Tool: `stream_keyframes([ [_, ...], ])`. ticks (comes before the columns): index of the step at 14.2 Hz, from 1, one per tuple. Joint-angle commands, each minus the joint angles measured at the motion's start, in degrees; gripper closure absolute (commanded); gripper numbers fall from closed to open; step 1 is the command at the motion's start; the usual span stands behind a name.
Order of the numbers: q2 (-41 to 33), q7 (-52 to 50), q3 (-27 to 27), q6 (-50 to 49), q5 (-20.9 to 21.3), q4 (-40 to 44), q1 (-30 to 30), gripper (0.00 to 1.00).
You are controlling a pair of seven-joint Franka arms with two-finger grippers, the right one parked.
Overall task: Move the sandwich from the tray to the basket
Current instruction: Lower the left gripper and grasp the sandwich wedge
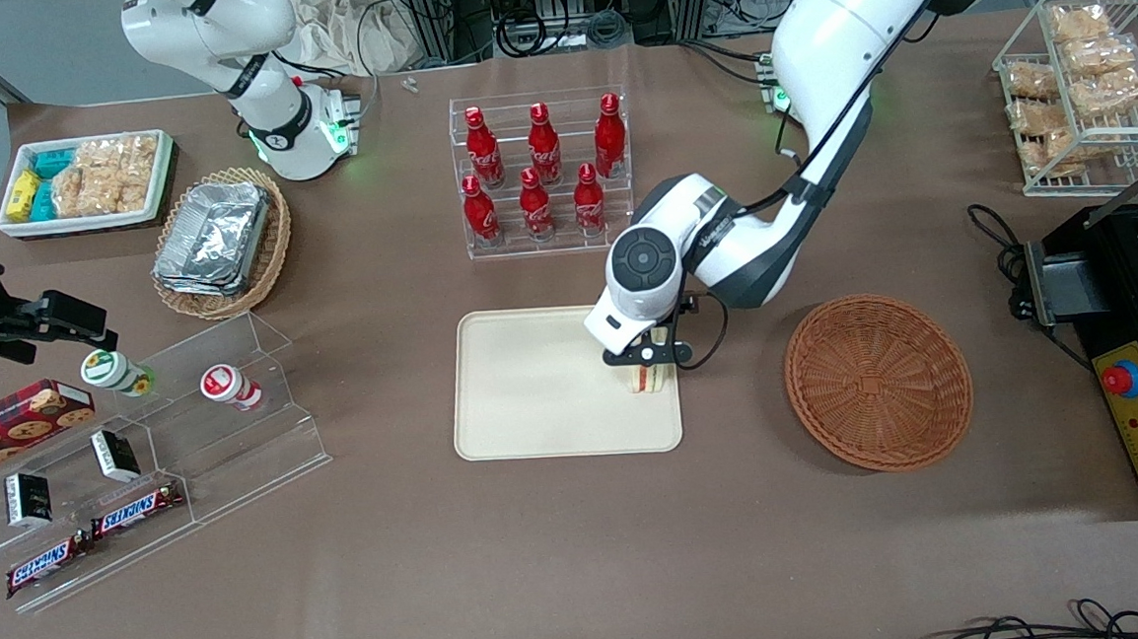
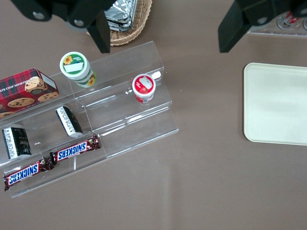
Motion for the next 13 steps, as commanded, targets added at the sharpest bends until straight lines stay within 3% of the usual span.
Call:
stream_keyframes([
  [1, -0.7, -0.6, 0.4, 3.0, 1.4, -2.4, 0.3, 0.15],
  [2, -0.5, -0.5, 0.4, 4.0, 2.0, -2.6, 0.4, 0.35],
  [4, 0.2, -0.6, 0.5, 5.0, 3.5, -2.5, 0.5, 0.64],
  [7, -1.4, -0.3, 1.4, 5.3, 3.7, -2.3, 0.9, 0.98],
  [10, -10.0, -1.7, 1.5, -1.2, 2.1, -1.7, 4.2, 1.0],
  [13, -17.0, -8.0, 1.6, -7.3, -2.9, -1.5, 10.9, 1.0],
])
